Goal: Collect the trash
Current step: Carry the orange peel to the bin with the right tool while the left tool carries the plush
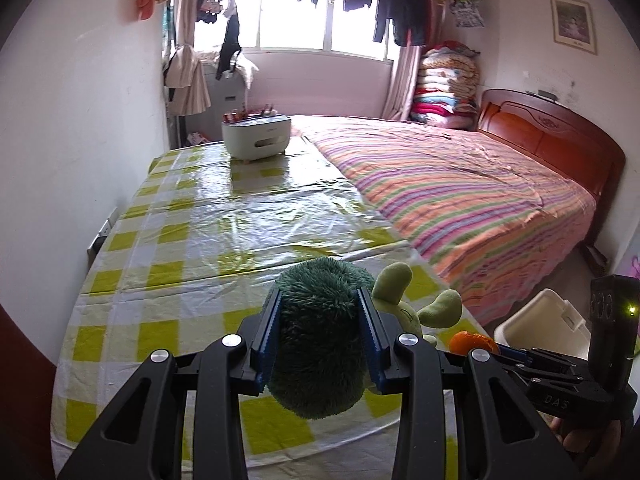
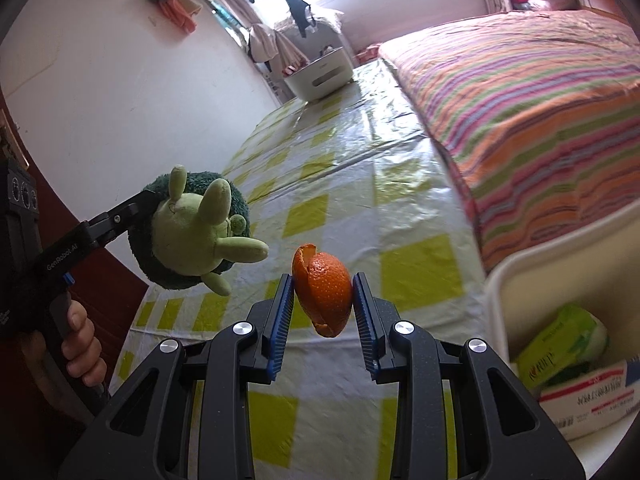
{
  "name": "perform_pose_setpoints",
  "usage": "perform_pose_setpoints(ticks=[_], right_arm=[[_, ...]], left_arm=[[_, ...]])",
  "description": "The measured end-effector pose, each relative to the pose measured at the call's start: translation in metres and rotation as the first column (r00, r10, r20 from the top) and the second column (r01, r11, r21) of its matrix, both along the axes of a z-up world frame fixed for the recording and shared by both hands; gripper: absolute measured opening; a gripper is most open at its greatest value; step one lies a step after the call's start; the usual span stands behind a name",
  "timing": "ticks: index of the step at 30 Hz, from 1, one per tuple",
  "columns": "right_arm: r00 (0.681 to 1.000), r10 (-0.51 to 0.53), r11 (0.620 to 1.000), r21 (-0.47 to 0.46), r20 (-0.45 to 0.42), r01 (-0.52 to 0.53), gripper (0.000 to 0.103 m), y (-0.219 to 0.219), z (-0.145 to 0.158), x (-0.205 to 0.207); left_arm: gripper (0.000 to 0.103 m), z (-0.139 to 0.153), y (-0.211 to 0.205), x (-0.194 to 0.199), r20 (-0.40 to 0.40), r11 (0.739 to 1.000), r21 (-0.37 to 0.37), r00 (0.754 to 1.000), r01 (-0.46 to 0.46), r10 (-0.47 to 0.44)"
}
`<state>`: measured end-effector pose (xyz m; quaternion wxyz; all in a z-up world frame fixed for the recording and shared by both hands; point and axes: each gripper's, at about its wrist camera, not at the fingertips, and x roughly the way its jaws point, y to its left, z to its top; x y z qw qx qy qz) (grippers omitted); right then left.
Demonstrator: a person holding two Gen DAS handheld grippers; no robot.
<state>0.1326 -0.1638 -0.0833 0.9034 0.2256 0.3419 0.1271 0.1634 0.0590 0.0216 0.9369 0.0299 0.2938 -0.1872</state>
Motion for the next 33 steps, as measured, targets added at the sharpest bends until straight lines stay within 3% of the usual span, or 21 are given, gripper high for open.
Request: perform_pose_setpoints(ticks=[21, 33], right_arm=[[0.987, -0.157, 0.984, 0.087, 0.026, 0.154, 0.030, -0.062, -0.005, -0.054], [0.963, -0.266, 0.955, 0.146, 0.043, 0.257, 0.030, -0.101, -0.004, -0.082]], left_arm=[[0.035, -0.004, -0.076, -0.029, -0.011, 0.987, 0.019, 0.987, 0.162, -0.162], [0.035, -0.005, -0.122, -0.043, -0.023, 0.970, 0.025, 0.970, 0.243, -0.242]])
